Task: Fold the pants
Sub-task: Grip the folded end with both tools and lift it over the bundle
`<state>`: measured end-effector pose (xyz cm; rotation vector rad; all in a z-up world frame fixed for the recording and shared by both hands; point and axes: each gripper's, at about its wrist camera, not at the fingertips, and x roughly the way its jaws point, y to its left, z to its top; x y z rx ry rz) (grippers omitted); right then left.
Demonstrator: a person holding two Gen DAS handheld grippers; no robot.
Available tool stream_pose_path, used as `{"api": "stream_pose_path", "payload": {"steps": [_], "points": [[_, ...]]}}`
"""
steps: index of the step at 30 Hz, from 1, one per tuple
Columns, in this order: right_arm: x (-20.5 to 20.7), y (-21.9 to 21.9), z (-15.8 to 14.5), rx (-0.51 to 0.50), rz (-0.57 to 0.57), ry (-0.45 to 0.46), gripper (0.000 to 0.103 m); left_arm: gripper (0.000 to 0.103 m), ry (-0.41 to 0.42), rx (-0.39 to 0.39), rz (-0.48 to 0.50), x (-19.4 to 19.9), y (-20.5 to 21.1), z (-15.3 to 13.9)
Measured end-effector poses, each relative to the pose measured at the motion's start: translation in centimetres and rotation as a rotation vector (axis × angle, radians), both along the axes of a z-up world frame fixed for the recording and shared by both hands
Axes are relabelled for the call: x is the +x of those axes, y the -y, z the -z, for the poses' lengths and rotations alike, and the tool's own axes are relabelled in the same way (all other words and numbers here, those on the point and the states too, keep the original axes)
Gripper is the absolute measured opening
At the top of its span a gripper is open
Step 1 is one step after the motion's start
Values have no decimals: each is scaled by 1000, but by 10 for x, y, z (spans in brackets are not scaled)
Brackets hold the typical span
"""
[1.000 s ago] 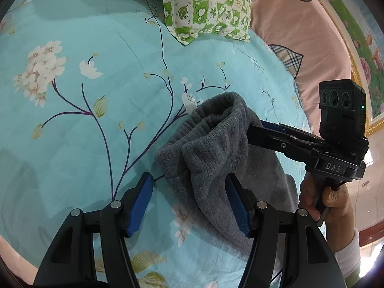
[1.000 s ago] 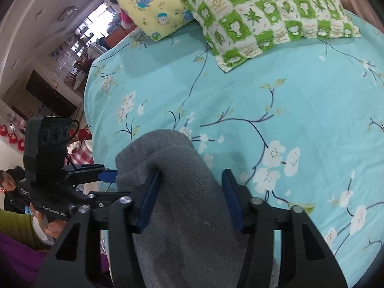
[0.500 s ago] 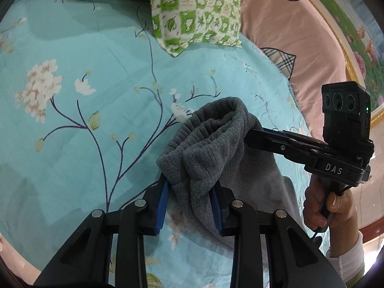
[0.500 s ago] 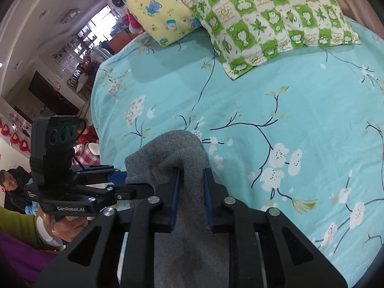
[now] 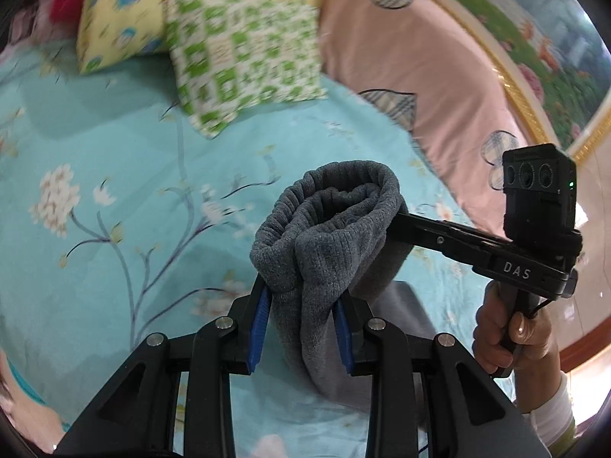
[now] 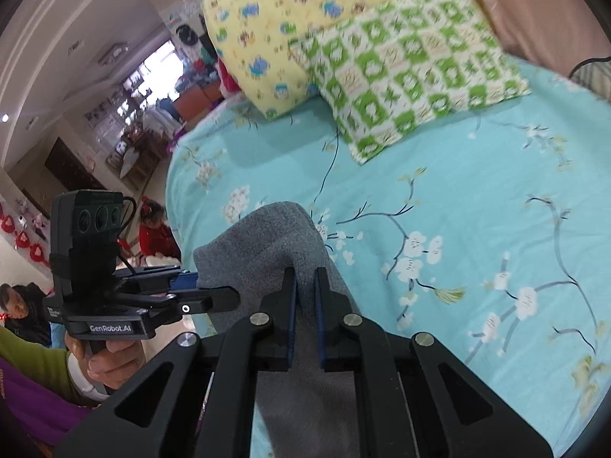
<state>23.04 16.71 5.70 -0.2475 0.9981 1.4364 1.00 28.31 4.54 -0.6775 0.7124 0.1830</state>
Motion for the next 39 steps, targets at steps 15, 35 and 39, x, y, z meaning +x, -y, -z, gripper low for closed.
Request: {"api": "stream_pose_path", "payload": {"steps": [15,35,39], "points": [[-9,146,-47,267,237,-23,8,31,133,97,248,8,117,-76],[-46,311,1,434,550,-110,8,31,86,137,579,17,252,-59],[-52,325,10,456,591,-120,8,31,85,134,617,18,265,-52]]}}
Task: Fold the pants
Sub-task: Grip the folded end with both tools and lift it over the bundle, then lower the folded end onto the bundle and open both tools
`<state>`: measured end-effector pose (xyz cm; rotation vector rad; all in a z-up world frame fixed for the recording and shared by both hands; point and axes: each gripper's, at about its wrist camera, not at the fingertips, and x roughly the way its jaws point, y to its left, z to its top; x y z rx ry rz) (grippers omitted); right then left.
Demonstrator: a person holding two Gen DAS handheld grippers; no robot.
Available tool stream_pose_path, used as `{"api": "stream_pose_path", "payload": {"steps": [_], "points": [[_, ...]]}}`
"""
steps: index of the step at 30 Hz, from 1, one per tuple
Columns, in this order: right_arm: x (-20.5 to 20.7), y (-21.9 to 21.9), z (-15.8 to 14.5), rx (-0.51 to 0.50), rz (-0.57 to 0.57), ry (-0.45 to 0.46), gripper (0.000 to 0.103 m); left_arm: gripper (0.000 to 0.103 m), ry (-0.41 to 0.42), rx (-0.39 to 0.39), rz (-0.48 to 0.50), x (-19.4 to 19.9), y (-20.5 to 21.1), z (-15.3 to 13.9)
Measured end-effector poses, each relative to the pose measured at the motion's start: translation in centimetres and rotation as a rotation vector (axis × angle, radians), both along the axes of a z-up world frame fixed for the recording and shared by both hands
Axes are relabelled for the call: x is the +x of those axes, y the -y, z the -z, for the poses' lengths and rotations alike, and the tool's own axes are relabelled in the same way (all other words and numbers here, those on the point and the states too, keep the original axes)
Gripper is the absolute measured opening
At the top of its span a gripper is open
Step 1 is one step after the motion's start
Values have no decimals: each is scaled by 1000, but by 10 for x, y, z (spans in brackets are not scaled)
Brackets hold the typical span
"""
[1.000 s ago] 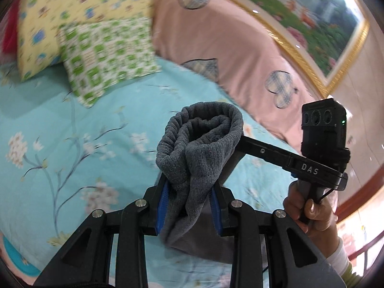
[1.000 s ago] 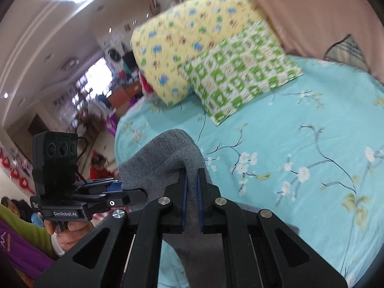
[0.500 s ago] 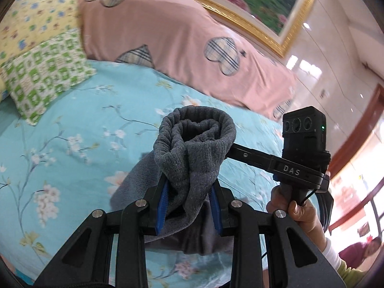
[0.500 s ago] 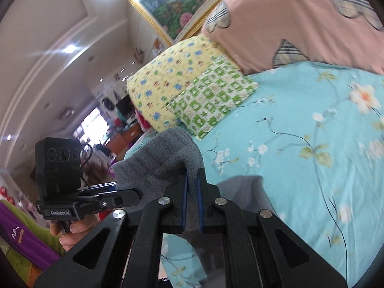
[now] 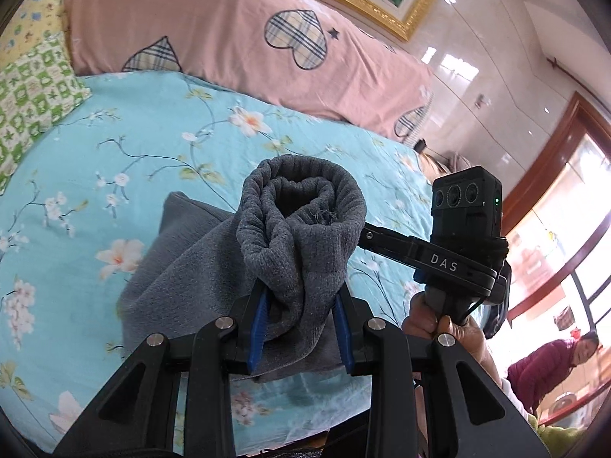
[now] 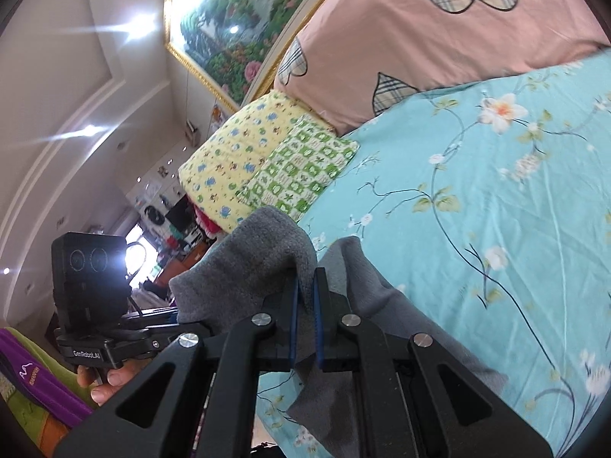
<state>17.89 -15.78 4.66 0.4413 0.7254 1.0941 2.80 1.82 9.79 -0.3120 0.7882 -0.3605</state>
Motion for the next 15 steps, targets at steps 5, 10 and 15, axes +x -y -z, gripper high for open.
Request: {"api": "stream_pose_path", "payload": {"steps": [5,10,15], "points": [[-5,19,16,6,54,-26,8,31,-33,10,64,6,21,16],[-13,36,31,-16,114,-47,8,31,-90,16,120,13,44,40],[-17,49,43,-73,180,-62,8,31,-131,33,163,21,63,63]]}}
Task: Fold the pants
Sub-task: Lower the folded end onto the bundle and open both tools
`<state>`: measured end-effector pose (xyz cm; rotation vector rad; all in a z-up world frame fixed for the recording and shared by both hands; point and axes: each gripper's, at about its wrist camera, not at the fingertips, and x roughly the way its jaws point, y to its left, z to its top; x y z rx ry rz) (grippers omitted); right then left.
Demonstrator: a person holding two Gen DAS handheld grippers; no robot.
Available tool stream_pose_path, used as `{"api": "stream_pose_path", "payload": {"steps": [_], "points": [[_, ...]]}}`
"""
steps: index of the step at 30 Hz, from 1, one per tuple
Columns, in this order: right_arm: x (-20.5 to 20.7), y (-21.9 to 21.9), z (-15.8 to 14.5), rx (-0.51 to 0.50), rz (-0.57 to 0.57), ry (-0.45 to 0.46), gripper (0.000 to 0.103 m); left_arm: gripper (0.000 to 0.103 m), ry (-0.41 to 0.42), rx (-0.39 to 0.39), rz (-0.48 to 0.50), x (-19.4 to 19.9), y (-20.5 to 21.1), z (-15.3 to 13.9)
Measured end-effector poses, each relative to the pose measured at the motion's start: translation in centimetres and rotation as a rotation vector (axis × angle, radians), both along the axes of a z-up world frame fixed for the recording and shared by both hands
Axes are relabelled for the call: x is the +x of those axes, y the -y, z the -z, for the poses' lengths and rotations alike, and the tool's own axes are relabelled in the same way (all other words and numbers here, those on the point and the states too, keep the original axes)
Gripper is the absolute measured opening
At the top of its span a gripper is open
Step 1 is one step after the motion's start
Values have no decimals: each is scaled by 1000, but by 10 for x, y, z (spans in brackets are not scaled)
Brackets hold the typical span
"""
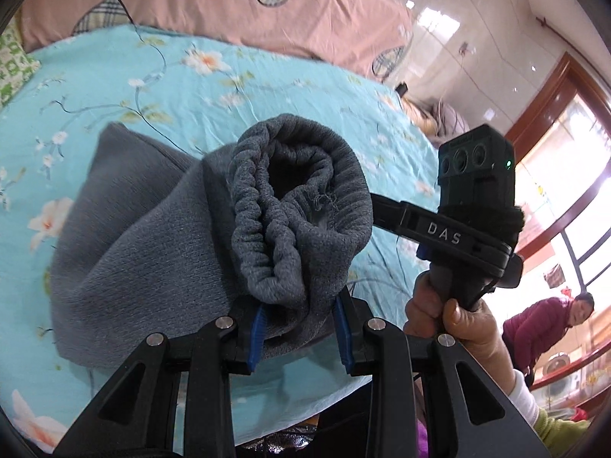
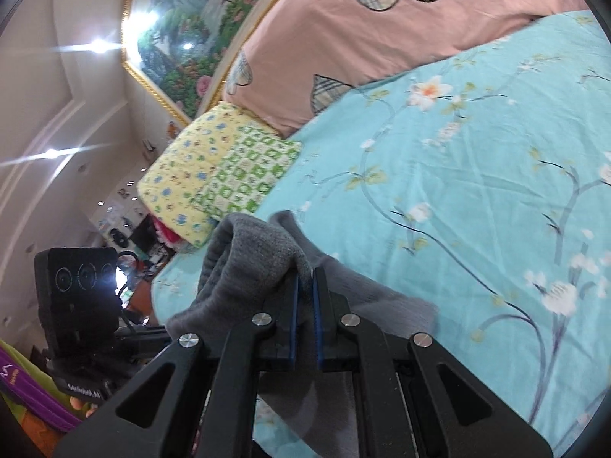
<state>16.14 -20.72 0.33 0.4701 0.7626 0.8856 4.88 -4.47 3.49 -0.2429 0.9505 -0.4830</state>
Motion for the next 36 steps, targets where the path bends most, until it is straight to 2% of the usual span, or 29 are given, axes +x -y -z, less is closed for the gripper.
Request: {"api": "stream_pose_path", "payload": {"steps": [7,10,13,14,15,17,23,27,36], "points": [[-9,18,15,-46,62,-29,8,33,-9,34,47,2,19,15],[-11,27,14,-69,122,-30,8,42,-11,8,63,4,16,15],[-14,39,10,-107,197,-37,13,62,-6,-19,79,4,12,12],[-15,42,8,-115,215,-42,27,63,2,-24,82,2,11,10],[-17,44,6,-122,229,-44,57,63,10,-22,85,0,10,8],[-22,49,1,-143,280,-34,86,64,27,-7,90,-3,8,3],[-37,60,-13,-79,330,-18,87,64,69,-7,102,-21,-8,-13],[-49,53,-26,-76,335,4,97,65,96,-3,65,-26,-28,-25],[-67,8,-47,-187,319,58,103,67,137,-3,-97,-20,-89,-42]]}}
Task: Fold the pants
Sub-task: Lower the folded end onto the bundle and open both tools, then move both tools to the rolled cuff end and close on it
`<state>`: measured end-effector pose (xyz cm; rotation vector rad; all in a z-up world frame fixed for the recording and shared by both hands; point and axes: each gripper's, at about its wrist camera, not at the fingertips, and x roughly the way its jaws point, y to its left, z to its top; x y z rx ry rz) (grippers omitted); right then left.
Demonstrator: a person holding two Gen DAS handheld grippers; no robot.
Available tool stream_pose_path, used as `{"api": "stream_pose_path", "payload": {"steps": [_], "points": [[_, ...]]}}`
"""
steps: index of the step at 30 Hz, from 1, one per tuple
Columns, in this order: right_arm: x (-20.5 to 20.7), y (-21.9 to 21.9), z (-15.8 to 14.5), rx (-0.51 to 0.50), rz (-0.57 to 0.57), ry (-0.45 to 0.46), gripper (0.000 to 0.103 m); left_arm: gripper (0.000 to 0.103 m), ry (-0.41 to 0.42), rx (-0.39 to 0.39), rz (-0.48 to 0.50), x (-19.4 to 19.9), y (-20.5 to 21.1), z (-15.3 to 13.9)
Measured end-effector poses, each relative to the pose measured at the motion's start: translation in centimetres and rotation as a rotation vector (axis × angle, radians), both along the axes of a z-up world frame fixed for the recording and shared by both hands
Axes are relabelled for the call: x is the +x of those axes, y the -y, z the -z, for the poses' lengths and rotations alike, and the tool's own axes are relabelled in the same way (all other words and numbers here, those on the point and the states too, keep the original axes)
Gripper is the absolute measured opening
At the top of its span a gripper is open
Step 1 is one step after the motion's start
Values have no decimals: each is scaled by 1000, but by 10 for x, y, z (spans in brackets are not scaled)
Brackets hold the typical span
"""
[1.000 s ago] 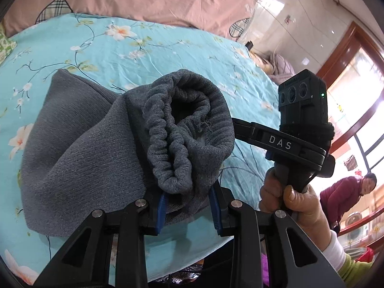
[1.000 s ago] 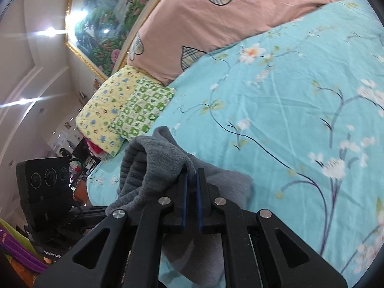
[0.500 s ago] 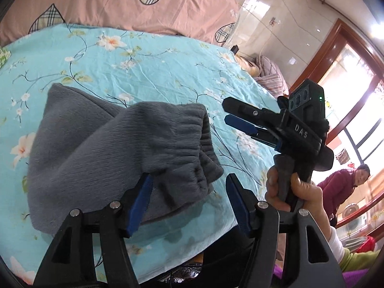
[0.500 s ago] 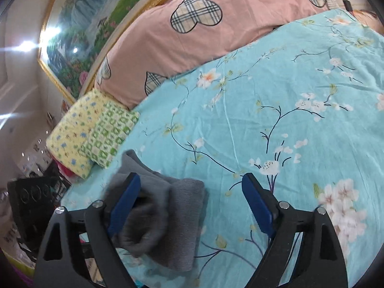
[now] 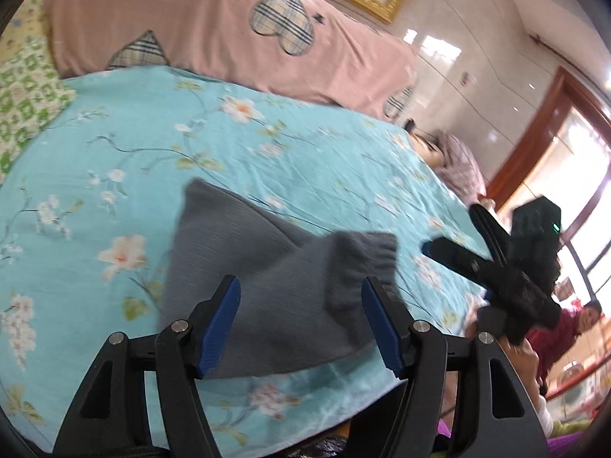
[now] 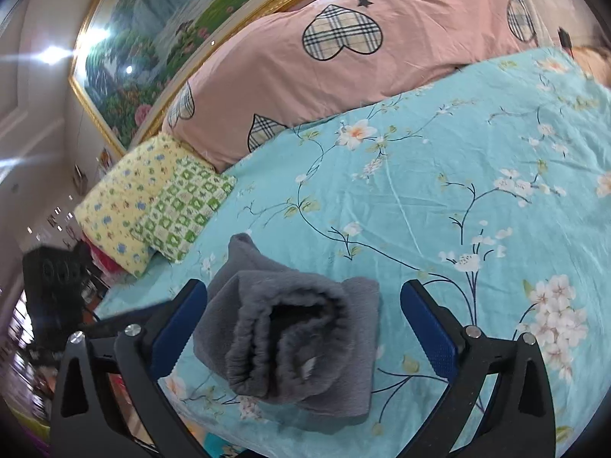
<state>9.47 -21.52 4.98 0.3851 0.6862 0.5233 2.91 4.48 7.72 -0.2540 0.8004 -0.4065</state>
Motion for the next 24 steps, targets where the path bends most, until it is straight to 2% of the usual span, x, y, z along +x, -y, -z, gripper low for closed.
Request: {"api": "stream_pose_path", "payload": {"steps": [4,11,24], "points": [[-3,-22,-5,-85,13,-7,103,69,1,9,-54,7,-20,-2],[-4,-46,4,-150,39,-44,103,71,-12,35,-82,25,-37,4],[2,-41,25,-115,62,-138,103,77,-86,103,-41,65,-28,37]]}}
